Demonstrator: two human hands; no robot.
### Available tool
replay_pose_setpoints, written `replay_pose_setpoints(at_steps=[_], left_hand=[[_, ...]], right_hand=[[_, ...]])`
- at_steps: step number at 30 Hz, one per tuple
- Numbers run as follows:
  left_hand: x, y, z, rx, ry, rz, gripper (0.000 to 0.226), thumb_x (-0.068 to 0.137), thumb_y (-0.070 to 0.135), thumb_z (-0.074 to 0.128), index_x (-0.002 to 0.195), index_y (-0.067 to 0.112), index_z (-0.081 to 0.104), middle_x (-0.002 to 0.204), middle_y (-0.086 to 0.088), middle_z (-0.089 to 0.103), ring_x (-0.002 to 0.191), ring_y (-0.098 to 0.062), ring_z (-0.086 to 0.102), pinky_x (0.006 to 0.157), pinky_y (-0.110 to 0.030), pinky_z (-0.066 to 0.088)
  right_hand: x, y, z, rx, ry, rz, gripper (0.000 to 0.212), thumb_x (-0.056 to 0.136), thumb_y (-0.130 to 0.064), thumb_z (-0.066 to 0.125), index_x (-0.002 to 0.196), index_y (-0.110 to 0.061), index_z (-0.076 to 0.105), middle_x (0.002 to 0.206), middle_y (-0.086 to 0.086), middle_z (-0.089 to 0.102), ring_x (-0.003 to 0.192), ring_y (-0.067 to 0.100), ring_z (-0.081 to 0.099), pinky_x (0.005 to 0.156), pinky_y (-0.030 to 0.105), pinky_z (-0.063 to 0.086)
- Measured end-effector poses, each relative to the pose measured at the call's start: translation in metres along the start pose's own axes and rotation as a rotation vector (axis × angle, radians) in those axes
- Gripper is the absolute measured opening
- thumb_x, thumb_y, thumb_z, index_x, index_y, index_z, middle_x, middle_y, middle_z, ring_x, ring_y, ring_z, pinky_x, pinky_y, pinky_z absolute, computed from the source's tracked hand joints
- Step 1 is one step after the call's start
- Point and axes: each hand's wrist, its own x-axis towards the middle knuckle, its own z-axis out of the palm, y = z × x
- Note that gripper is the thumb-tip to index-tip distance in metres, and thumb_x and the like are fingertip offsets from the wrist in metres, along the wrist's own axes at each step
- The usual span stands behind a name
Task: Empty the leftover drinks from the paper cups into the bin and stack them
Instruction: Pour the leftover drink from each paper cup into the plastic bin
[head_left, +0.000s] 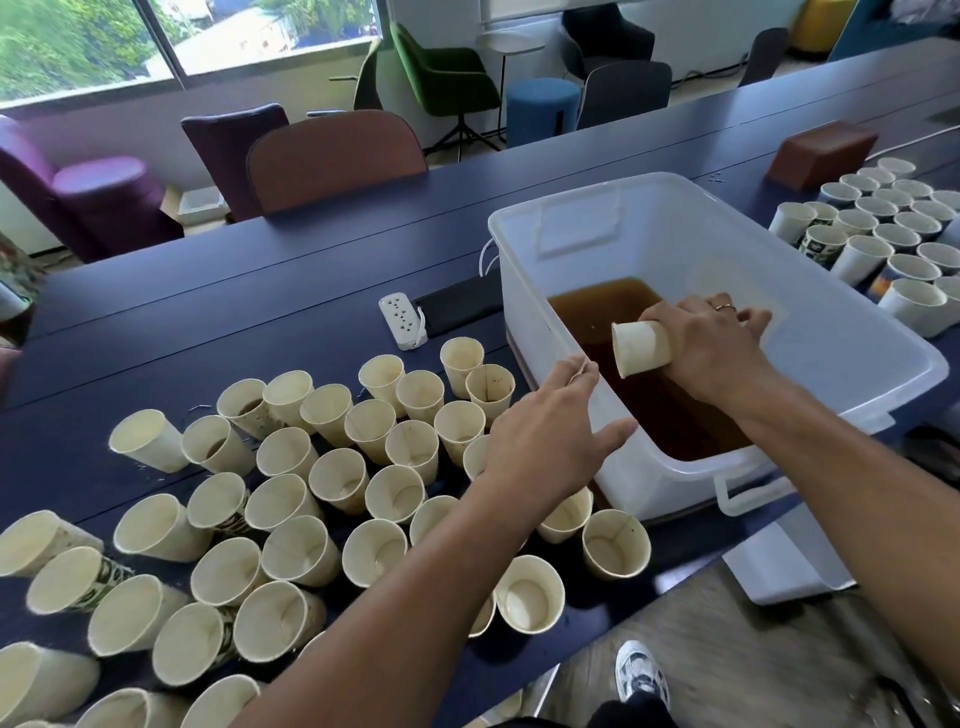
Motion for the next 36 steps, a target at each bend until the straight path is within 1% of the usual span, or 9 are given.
replay_pose_setpoints(at_steps=[5, 8, 12, 17, 20, 25, 30, 34, 36], left_hand=[[0.008, -0.013, -0.030, -0.227, -0.125, -0.006, 0.057, 0.096, 0.045, 0.065, 0.147, 0.027, 0.050, 0.152, 0.010, 0.046, 0.130, -0.016, 0.052, 0.108, -0.038, 0.044], [0.004, -0.025, -0.061, -0.366, -0.046, -0.039, 0.040, 0.095, 0.040, 0.067, 0.132, 0.026, 0.062, 0.124, 0.007, 0.066, 0.104, -0.009, 0.062, 0.087, -0.025, 0.050], [-0.010, -0.040, -0.104, -0.499, 0.163, -0.058, 0.028, 0.095, 0.031, 0.068, 0.121, 0.021, 0.066, 0.099, 0.005, 0.071, 0.088, -0.010, 0.067, 0.077, -0.021, 0.052], [-0.035, -0.067, -0.139, -0.601, 0.401, -0.137, 0.009, 0.099, 0.029, 0.062, 0.104, 0.022, 0.065, 0.085, 0.001, 0.075, 0.075, -0.013, 0.072, 0.064, -0.023, 0.053], [-0.053, -0.094, -0.145, -0.577, 0.467, -0.220, 0.012, 0.098, 0.030, 0.064, 0.099, 0.020, 0.069, 0.079, 0.000, 0.074, 0.067, -0.012, 0.072, 0.064, -0.022, 0.050], [-0.085, -0.146, -0.154, -0.471, 0.523, -0.395, 0.014, 0.097, 0.029, 0.067, 0.091, 0.017, 0.073, 0.067, 0.010, 0.068, 0.054, -0.003, 0.065, 0.056, -0.016, 0.045], [-0.119, -0.217, -0.190, -0.282, 0.653, -0.556, 0.012, 0.095, 0.028, 0.067, 0.084, 0.023, 0.069, 0.077, 0.004, 0.071, 0.070, -0.018, 0.070, 0.066, -0.030, 0.051], [-0.143, -0.289, -0.205, -0.151, 0.700, -0.752, 0.009, 0.088, 0.033, 0.065, 0.079, 0.032, 0.063, 0.081, 0.007, 0.069, 0.082, -0.026, 0.069, 0.081, -0.044, 0.058], [-0.153, -0.322, -0.204, -0.114, 0.709, -0.831, 0.004, 0.087, 0.034, 0.062, 0.087, 0.031, 0.064, 0.088, 0.003, 0.071, 0.091, -0.029, 0.068, 0.086, -0.046, 0.056]], right_hand=[[0.005, -0.005, -0.019, 0.266, 0.056, 0.176, 0.057, 0.077, -0.025, 0.079, 0.127, -0.022, 0.053, 0.115, 0.012, 0.062, 0.112, 0.039, 0.052, 0.085, 0.044, 0.026], [0.006, -0.027, -0.039, 0.435, 0.087, 0.218, 0.061, 0.078, -0.026, 0.081, 0.129, -0.022, 0.047, 0.116, 0.007, 0.062, 0.116, 0.037, 0.052, 0.095, 0.049, 0.029], [0.000, -0.074, -0.063, 0.678, 0.115, 0.073, 0.058, 0.077, -0.031, 0.083, 0.122, -0.029, 0.046, 0.108, -0.009, 0.056, 0.108, 0.028, 0.055, 0.101, 0.059, 0.039], [-0.012, -0.148, -0.074, 0.741, -0.046, -0.163, 0.070, 0.076, -0.028, 0.085, 0.132, -0.027, 0.045, 0.116, -0.011, 0.053, 0.106, 0.018, 0.053, 0.090, 0.041, 0.045], [-0.021, -0.191, -0.058, 0.776, -0.122, -0.271, 0.068, 0.073, -0.028, 0.086, 0.130, -0.029, 0.048, 0.110, -0.014, 0.057, 0.107, 0.019, 0.055, 0.098, 0.058, 0.043], [-0.021, -0.254, -0.030, 0.773, -0.263, -0.415, 0.077, 0.071, -0.032, 0.087, 0.133, -0.034, 0.043, 0.116, -0.013, 0.054, 0.113, 0.017, 0.050, 0.100, 0.053, 0.040], [-0.003, -0.308, -0.007, 0.561, -0.557, -0.555, 0.096, 0.073, -0.039, 0.086, 0.146, -0.047, 0.025, 0.136, -0.011, 0.049, 0.124, 0.019, 0.047, 0.106, 0.053, 0.038], [0.004, -0.354, 0.019, 0.608, -0.575, -0.579, 0.060, 0.085, -0.038, 0.076, 0.138, -0.036, 0.048, 0.121, -0.008, 0.060, 0.106, 0.012, 0.059, 0.091, 0.034, 0.050], [0.007, -0.381, 0.035, 0.635, -0.554, -0.550, 0.042, 0.088, -0.038, 0.072, 0.127, -0.029, 0.061, 0.109, -0.009, 0.065, 0.094, 0.011, 0.063, 0.084, 0.034, 0.054]])
